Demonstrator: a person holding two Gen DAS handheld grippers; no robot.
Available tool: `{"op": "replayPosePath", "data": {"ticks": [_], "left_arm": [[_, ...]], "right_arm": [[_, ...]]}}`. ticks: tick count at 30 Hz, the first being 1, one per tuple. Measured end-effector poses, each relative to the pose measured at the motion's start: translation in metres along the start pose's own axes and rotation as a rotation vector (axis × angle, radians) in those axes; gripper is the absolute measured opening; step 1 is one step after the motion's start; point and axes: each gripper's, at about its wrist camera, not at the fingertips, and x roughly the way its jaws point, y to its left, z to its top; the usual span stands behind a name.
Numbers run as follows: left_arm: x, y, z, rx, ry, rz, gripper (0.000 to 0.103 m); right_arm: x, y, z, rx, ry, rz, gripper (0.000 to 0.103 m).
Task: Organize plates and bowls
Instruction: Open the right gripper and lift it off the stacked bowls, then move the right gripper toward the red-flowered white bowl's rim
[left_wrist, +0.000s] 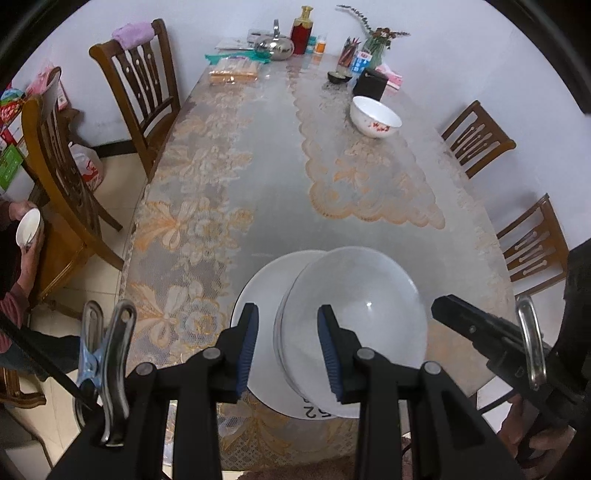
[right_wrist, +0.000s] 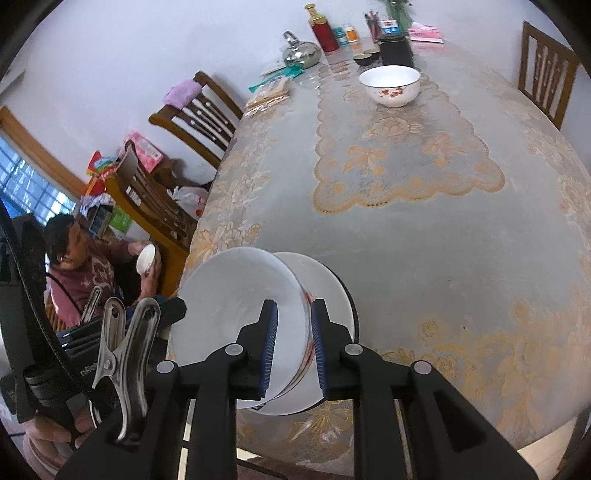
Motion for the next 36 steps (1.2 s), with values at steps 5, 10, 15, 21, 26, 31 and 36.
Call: {"op": "replayPosePath", "data": {"ticks": [5, 10, 15, 21, 26, 31, 36], "left_arm": [[-0.003, -0.013, 0.013, 0.025, -0.006, -0.022, 0.034], [-0.002, -0.035, 0.027, 0.065, -0.005, -0.039, 0.034], [0.003, -0.059, 0.050, 0.087, -0.015, -0.029, 0.034], [0.014, -0.081, 0.085, 0.077, -0.023, -0.013, 0.034], [0.026, -0.099, 0.115, 0.071, -0.032, 0.008, 0.034], [0.044, -0.116, 0.142, 0.081, -0.028, 0.040, 0.034], [0.063, -0.129, 0.163, 0.082, -0.022, 0.062, 0.034]], "right_arm": [[-0.015, -0.010, 0.007, 0.004, -0.028, -0.025, 0.022], [-0.028, -0.029, 0.028, 0.024, -0.050, -0.041, 0.026], [-0.037, -0.051, 0.057, 0.026, -0.079, -0.062, 0.026], [-0.037, -0.073, 0.089, 0.019, -0.084, -0.073, 0.026], [-0.032, -0.089, 0.117, 0.002, -0.079, -0.073, 0.026], [-0.021, -0.109, 0.145, -0.002, -0.070, -0.065, 0.027], [-0.003, -0.128, 0.172, -0.002, -0.052, -0.061, 0.027]]}}
